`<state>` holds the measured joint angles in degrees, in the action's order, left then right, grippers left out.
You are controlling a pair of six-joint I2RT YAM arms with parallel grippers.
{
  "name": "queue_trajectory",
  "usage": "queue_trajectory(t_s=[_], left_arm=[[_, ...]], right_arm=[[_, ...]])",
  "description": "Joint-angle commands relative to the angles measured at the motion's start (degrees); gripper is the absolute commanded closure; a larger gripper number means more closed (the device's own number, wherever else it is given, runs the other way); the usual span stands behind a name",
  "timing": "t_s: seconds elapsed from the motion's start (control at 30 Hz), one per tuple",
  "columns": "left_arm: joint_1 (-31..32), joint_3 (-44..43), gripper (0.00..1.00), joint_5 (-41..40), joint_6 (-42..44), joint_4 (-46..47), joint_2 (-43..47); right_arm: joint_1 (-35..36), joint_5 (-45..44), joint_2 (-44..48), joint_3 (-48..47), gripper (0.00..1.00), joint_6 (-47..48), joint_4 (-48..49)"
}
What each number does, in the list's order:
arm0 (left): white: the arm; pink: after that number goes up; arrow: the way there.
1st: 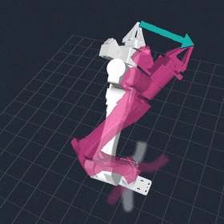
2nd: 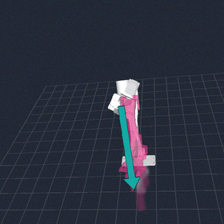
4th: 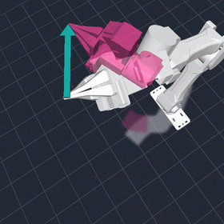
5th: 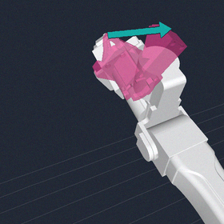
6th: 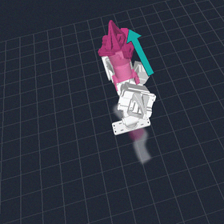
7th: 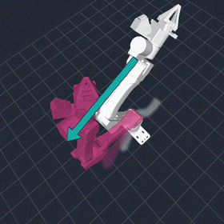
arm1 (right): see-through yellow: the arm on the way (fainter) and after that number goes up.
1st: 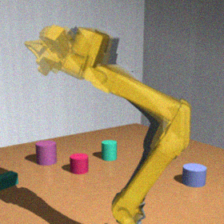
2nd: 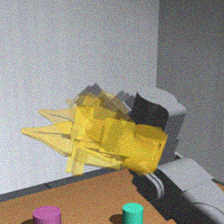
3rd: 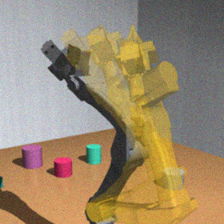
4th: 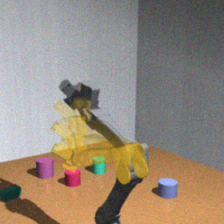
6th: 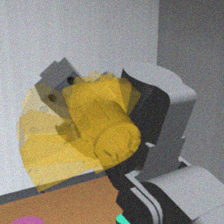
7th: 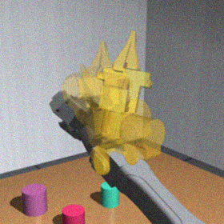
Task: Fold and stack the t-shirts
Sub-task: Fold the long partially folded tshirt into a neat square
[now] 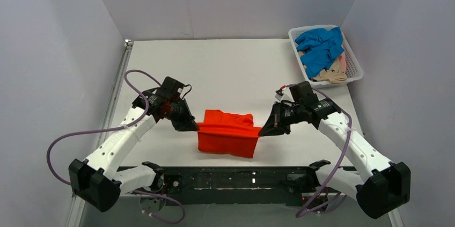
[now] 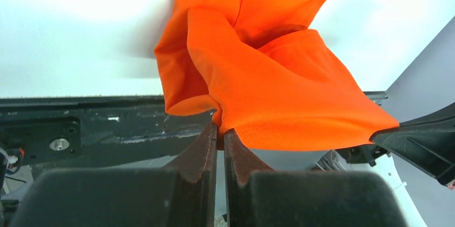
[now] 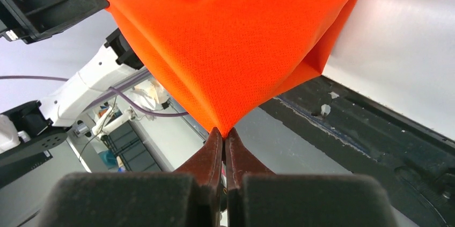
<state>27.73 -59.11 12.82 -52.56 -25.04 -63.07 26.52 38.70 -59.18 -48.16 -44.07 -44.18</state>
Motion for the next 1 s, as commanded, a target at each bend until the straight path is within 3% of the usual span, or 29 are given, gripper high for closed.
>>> queue_trajectory(t_s=[0.0,0.6,0.8,0.97], left_arm=[[-2.1,-3.3,1.0,-6.8,4.1,-3.5,-6.0],[-7.9,-17.5,1.0,-9.4,10.0,0.8,-34.3],[-8.2,-21.2,0.95,-9.7,11.0,0.3,-41.9],[-8.5,-25.0,0.83,-10.3,11.6,-0.3,-47.0]], right_arm=[[-2.3,1.8,-4.6,-3.5,0.99,6.3,-1.4],[-11.4,5.2,-31.2,-12.8,0.99,8.6,12.0],[-13.1,5.4,-41.7,-17.2,0.99,10.3,15.7],[-13.4,2.3,-47.9,-22.0,0.99,11.5,16.1]])
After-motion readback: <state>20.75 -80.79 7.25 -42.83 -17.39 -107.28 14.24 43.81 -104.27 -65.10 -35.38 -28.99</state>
